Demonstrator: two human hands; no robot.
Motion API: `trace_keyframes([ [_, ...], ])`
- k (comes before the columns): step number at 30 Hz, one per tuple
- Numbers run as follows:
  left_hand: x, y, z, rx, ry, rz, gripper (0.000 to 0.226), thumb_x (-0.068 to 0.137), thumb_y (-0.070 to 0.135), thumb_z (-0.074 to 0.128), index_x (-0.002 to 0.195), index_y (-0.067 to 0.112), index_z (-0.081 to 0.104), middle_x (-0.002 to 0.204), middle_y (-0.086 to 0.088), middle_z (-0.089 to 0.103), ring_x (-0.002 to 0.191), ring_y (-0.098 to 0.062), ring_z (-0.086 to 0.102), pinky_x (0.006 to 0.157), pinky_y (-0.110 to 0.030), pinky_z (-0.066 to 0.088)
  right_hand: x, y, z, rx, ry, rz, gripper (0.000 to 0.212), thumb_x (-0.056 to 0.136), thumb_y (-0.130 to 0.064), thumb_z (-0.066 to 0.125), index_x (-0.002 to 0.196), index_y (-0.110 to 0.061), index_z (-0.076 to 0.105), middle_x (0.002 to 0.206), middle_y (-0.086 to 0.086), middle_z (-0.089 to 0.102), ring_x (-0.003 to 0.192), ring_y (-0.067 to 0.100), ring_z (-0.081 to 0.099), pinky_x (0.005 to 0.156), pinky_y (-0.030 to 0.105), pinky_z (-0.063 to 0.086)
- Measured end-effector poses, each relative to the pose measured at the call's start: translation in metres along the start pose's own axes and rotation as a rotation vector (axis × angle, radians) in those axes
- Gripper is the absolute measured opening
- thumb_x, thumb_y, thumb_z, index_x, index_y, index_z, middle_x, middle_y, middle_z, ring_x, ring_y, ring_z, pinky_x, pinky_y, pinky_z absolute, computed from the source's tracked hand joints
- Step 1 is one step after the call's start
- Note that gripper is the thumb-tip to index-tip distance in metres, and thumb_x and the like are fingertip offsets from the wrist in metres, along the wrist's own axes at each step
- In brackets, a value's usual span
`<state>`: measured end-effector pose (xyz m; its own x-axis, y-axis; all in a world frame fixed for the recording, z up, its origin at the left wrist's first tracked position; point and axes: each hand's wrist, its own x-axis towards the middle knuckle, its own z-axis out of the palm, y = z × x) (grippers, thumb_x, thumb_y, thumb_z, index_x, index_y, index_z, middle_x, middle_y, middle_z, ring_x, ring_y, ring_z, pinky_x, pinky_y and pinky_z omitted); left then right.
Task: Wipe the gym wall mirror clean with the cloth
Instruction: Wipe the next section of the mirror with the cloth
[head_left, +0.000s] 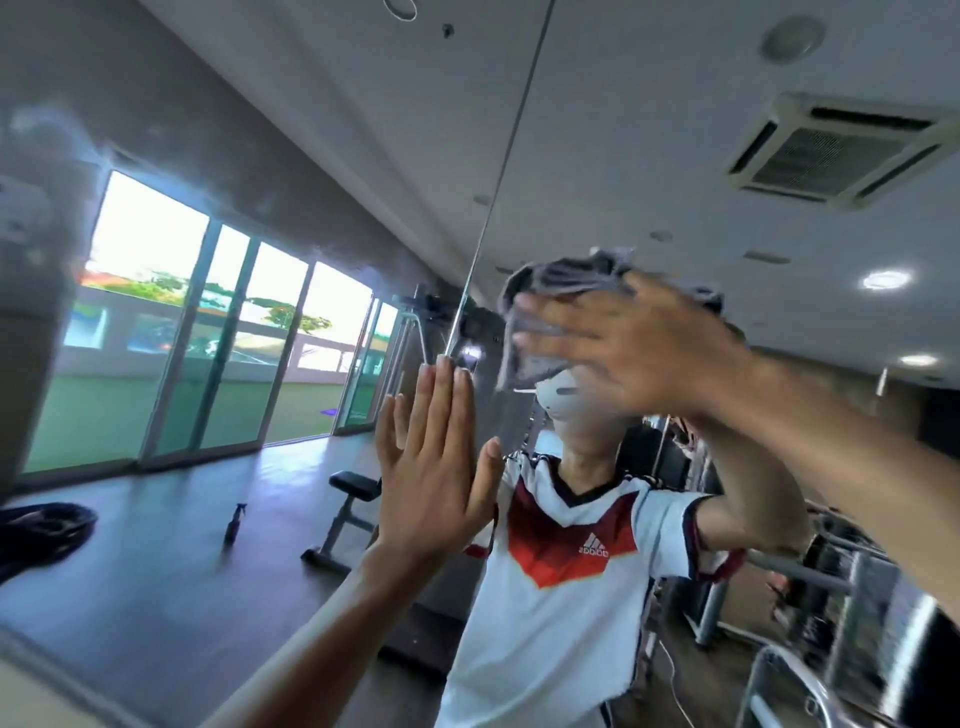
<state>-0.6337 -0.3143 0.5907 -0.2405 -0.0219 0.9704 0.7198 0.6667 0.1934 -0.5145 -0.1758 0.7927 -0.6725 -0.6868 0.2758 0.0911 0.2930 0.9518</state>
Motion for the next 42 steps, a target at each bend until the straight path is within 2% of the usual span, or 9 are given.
trace_keyframes([
  [2,-0.006,0.0,0.002,-0.012,0.005,-0.009,0.068,0.105,0.045,0.011,0.155,0.003,0.028,0.164,-0.014,0.022,0.153,-0.027,0.018,0.121,-0.051,0.011,-0.003,0.026,-0.003,0.027,0.001,0.17,0.056,0.098,-0.042,0.029,0.154,-0.035,0.028,0.163,-0.006,0.021,0.146,0.018,0.03,0.109,0.06,0.031],
  [7,-0.046,-0.002,0.006,-0.031,-0.001,-0.005,0.065,0.105,0.041,0.018,0.156,0.002,0.024,0.164,-0.016,0.022,0.152,-0.028,0.02,0.121,-0.052,0.013,0.046,-0.021,0.002,0.086,0.124,0.69,0.06,0.098,-0.036,0.022,0.156,-0.024,0.03,0.165,0.003,0.021,0.15,0.019,0.024,0.105,0.05,0.029],
  [11,-0.078,-0.008,0.008,-0.016,-0.073,-0.04,0.065,0.104,0.042,0.019,0.156,0.002,0.021,0.165,-0.015,0.018,0.154,-0.026,0.016,0.123,-0.05,0.007,0.037,-0.099,0.011,0.037,0.065,0.339,0.059,0.099,-0.036,0.024,0.155,-0.021,0.032,0.163,0.004,0.027,0.142,0.019,0.04,0.099,0.045,0.033],
  [16,-0.102,-0.012,0.005,-0.024,-0.134,-0.035,0.067,0.107,0.045,0.012,0.155,0.0,0.023,0.165,-0.016,0.017,0.154,-0.028,0.014,0.123,-0.05,0.005,-0.031,-0.1,0.013,0.073,0.058,0.04,0.053,0.099,-0.032,0.033,0.15,-0.025,0.043,0.159,0.002,0.034,0.121,0.019,0.059,0.085,0.043,0.039],
  [18,-0.114,-0.013,0.006,-0.024,-0.153,-0.015,0.067,0.108,0.044,0.011,0.154,-0.001,0.025,0.164,-0.018,0.018,0.153,-0.029,0.015,0.122,-0.052,0.006,-0.037,-0.084,0.013,0.079,0.065,0.129,0.054,0.099,-0.033,0.032,0.151,-0.025,0.042,0.16,0.002,0.033,0.125,0.021,0.057,0.085,0.044,0.038],
  [23,-0.157,-0.017,0.01,-0.025,-0.198,0.029,0.063,0.108,0.042,0.013,0.155,0.001,0.019,0.163,-0.019,0.019,0.154,-0.029,0.012,0.119,-0.055,0.012,0.004,-0.097,0.006,0.148,0.096,0.716,0.058,0.1,-0.033,0.026,0.157,-0.023,0.028,0.166,0.005,0.018,0.148,0.02,0.028,0.095,0.047,0.028],
  [25,-0.166,-0.016,0.012,-0.024,-0.201,0.006,0.062,0.108,0.042,0.012,0.156,0.002,0.016,0.164,-0.018,0.017,0.154,-0.028,0.011,0.119,-0.055,0.011,0.018,-0.127,0.009,0.144,0.108,0.711,0.059,0.099,-0.032,0.027,0.157,-0.021,0.028,0.165,0.007,0.018,0.148,0.02,0.029,0.096,0.046,0.028],
  [32,-0.167,-0.018,0.009,-0.036,-0.204,0.004,0.064,0.108,0.044,0.015,0.159,0.007,0.005,0.163,-0.018,0.017,0.155,-0.024,0.005,0.12,-0.054,0.004,-0.033,-0.201,0.021,0.103,0.057,0.128,0.056,0.099,-0.03,0.035,0.155,-0.02,0.035,0.161,0.002,0.031,0.133,0.015,0.044,0.098,0.045,0.035],
  [42,-0.169,-0.017,0.008,-0.084,-0.273,-0.02,0.064,0.107,0.044,0.012,0.158,0.005,0.012,0.166,-0.016,0.011,0.154,-0.029,0.01,0.116,-0.063,0.015,0.008,-0.149,0.01,0.152,0.072,0.718,0.056,0.101,-0.031,0.029,0.156,-0.022,0.032,0.164,0.007,0.024,0.141,0.02,0.04,0.09,0.043,0.037],
])
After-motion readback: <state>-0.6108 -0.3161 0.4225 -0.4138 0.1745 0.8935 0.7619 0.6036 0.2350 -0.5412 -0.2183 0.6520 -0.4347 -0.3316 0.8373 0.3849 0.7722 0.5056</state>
